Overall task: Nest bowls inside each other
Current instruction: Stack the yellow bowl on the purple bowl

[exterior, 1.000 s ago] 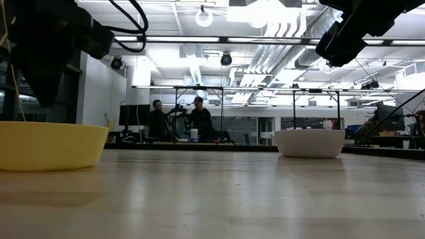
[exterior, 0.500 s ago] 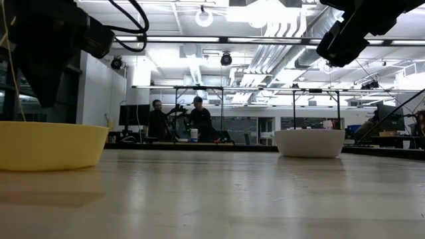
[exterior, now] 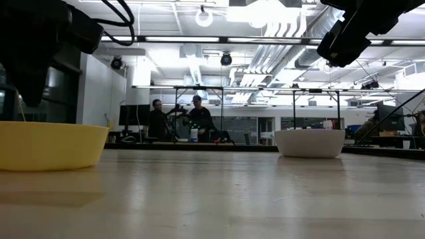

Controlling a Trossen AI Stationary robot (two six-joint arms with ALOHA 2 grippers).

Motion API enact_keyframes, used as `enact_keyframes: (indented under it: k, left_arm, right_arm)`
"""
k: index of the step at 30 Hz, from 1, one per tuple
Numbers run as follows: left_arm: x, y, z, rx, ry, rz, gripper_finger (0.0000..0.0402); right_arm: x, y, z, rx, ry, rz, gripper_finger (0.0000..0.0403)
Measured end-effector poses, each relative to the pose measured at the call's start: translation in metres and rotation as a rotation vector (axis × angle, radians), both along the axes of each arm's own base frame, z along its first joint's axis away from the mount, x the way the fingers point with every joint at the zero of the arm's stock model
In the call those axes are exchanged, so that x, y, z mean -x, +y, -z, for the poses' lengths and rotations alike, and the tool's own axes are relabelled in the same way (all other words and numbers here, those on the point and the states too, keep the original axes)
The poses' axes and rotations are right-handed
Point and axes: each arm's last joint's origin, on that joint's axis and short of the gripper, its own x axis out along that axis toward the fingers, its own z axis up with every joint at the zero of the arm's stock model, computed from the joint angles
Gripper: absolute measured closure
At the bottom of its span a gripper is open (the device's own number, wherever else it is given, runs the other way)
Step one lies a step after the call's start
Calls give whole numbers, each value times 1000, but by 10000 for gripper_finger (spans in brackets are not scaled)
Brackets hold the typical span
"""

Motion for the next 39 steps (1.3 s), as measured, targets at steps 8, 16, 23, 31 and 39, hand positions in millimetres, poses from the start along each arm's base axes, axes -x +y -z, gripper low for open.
enact_keyframes:
  k: [8, 16, 23, 31, 39]
  left_arm:
    - [9, 2, 22, -6, 34, -28, 271]
    - [12, 3, 34, 3, 38, -19, 271]
    - [7, 2, 33, -20, -19, 18, 271]
    - [7, 3, 34, -54, -26, 28, 271]
    - [2, 18, 38, -44, -11, 14, 271]
  right_arm:
    - [0, 2, 0, -8, 3, -1, 291]
    - [0, 4, -1, -23, -9, -3, 291]
    - [-1, 4, -3, -28, -28, -3, 291]
    - [-1, 4, -3, -29, -27, -5, 291]
    - [-1, 4, -3, -25, -28, -8, 291]
